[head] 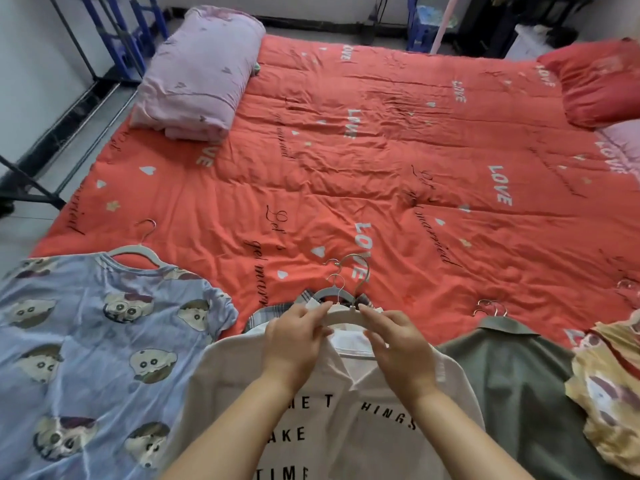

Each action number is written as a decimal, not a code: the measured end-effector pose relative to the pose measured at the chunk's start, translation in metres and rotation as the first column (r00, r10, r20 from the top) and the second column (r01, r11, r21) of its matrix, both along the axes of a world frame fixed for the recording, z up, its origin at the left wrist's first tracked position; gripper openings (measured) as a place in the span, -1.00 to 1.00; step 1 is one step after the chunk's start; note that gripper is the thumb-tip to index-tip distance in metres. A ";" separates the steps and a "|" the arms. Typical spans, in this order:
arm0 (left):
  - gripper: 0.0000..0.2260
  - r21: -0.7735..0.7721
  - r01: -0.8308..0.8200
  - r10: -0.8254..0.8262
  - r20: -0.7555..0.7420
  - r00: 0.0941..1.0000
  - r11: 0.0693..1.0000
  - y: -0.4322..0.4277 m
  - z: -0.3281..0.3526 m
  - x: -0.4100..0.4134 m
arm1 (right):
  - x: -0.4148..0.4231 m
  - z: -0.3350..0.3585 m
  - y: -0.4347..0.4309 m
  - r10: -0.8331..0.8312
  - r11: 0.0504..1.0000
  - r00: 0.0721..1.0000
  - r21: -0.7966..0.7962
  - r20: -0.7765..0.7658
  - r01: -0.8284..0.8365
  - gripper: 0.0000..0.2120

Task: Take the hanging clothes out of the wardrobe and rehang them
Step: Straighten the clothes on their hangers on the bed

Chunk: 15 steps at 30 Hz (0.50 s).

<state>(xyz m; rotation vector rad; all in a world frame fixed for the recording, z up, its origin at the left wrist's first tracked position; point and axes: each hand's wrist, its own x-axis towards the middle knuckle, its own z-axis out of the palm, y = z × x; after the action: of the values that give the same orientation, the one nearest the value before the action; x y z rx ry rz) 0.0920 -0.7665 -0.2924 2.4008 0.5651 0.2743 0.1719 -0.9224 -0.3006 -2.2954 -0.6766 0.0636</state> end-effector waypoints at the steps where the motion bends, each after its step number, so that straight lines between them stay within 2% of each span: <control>1: -0.65 0.008 -0.001 0.002 -0.030 1.000 1.000 0.004 -0.012 0.008 | 0.008 -0.013 0.005 0.001 1.000 0.999 -0.021 -0.033 -0.001 -0.54; 5: -0.60 0.055 -0.026 0.035 -0.164 0.986 0.998 0.018 -0.059 0.027 | 0.031 -0.065 0.025 0.018 0.986 0.988 -0.164 -0.154 -0.043 -0.56; 8: -0.51 0.105 0.017 0.018 -0.325 0.945 0.994 0.020 -0.094 0.028 | 0.039 -0.104 0.031 0.071 0.962 0.986 -0.250 -0.149 -0.107 -0.51; 11: -0.42 0.070 0.097 -0.042 -0.555 0.831 0.993 0.014 -0.123 0.019 | 0.035 -0.138 0.027 0.102 0.880 0.988 -0.452 -0.119 -0.145 -0.52; 13: -0.36 0.031 0.141 -0.086 -0.655 0.751 0.990 0.010 -0.140 0.012 | 0.029 -0.151 0.019 0.073 0.793 0.974 -0.581 -0.214 -0.187 -0.51; 15: -0.32 0.021 0.190 -0.118 -0.717 0.687 0.982 0.007 -0.152 0.006 | 0.025 -0.161 0.011 0.071 0.728 0.958 -0.642 -0.278 -0.241 -0.49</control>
<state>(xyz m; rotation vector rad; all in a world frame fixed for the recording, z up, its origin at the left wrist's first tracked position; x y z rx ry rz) 0.0982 -0.7595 -0.4445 2.5807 0.6816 -0.7764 0.1969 -0.9112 -0.4614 -2.8368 -0.8127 0.7738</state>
